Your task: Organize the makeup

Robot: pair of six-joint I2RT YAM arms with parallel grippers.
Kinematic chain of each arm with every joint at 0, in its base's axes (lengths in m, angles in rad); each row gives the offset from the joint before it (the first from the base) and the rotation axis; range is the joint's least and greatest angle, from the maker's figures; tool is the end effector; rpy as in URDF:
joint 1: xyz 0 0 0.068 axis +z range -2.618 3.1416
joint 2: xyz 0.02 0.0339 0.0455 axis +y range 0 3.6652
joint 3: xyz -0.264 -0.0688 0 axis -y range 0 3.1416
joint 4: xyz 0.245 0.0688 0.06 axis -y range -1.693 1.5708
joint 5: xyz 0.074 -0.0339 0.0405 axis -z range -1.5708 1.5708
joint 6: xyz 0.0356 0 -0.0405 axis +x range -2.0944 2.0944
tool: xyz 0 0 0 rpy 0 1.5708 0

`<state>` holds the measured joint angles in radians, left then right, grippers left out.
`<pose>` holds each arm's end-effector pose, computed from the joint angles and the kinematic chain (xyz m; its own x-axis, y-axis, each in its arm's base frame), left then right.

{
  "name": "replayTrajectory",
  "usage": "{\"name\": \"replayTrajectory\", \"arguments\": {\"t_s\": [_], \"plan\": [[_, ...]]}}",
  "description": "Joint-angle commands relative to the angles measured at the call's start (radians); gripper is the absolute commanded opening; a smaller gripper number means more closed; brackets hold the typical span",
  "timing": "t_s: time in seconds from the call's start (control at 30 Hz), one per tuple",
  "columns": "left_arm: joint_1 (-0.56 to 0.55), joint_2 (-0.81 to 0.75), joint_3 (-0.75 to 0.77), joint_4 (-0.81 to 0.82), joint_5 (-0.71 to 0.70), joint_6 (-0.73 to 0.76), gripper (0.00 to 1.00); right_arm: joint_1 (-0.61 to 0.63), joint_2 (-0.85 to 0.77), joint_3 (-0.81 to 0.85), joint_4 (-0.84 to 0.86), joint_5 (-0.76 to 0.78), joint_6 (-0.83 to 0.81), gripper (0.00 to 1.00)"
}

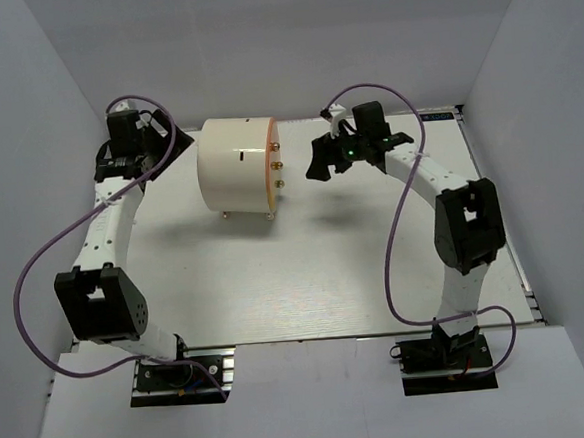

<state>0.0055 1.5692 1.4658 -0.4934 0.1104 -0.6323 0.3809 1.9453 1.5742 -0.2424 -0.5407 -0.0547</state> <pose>0.3600 -0.0019 0.3504 -0.5040 -0.5902 -0.6306 -0.2630 0.8003 -0.5388 0.4129 0.1851 0.2661 -0.4949 -0.2487 -0.8326 -0.7376 0.6268 0.2512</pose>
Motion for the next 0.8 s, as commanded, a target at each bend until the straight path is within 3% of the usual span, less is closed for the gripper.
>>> {"name": "replayTrajectory", "arguments": {"t_s": [0.0, 0.17, 0.33, 0.37, 0.4, 0.77], "plan": [[0.019, -0.161, 0.005, -0.042, -0.048, 0.039, 0.98, -0.002, -0.126, -0.09, -0.018, 0.007, -0.077, 0.89], [0.019, -0.397, -0.149, 0.019, 0.063, 0.159, 0.98, -0.017, -0.305, -0.209, -0.087, 0.09, -0.129, 0.89], [0.01, -0.629, -0.436, 0.067, 0.149, 0.236, 0.98, -0.03, -0.497, -0.368, -0.133, 0.272, -0.174, 0.89], [0.01, -0.661, -0.437, 0.076, 0.196, 0.259, 0.98, -0.03, -0.529, -0.4, -0.12, 0.297, -0.178, 0.89], [0.01, -0.711, -0.544, 0.079, 0.216, 0.278, 0.98, -0.031, -0.595, -0.433, -0.112, 0.336, -0.188, 0.89], [-0.001, -0.848, -0.745, 0.156, 0.295, 0.341, 0.98, -0.039, -1.014, -0.755, 0.058, 0.341, -0.185, 0.89]]}}
